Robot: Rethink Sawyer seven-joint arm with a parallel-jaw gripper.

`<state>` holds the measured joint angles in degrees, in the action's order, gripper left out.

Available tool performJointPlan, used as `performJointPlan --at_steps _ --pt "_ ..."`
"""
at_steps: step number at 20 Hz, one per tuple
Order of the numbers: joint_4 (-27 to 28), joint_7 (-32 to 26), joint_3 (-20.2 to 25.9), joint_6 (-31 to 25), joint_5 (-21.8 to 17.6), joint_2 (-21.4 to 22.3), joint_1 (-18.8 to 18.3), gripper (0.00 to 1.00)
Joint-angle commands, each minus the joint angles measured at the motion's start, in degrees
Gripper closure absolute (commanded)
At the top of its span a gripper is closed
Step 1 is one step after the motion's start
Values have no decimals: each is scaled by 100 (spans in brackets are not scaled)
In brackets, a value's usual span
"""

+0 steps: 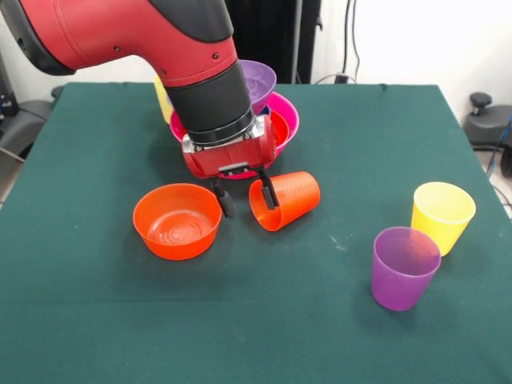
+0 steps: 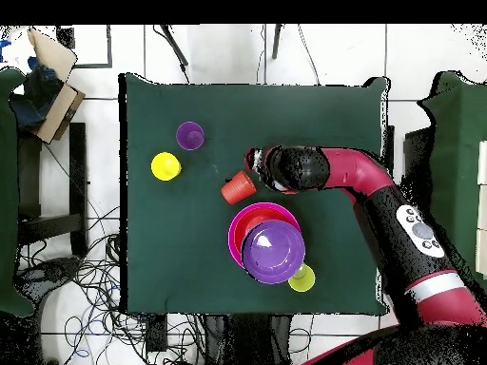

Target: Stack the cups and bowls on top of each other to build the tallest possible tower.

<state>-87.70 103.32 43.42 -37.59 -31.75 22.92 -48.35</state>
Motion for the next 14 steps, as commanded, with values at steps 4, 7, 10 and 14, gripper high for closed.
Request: performJointPlan --at_steps 4,7,10,14 --pt "-279 -1472 -25 -237 -563 -281 67 0" --pt "-302 -1396 -117 2 -701 -475 43 0" --pt "-302 -1331 -171 159 -836 -603 24 0" --pt "-317 -1199 -191 282 -985 -697 20 0"
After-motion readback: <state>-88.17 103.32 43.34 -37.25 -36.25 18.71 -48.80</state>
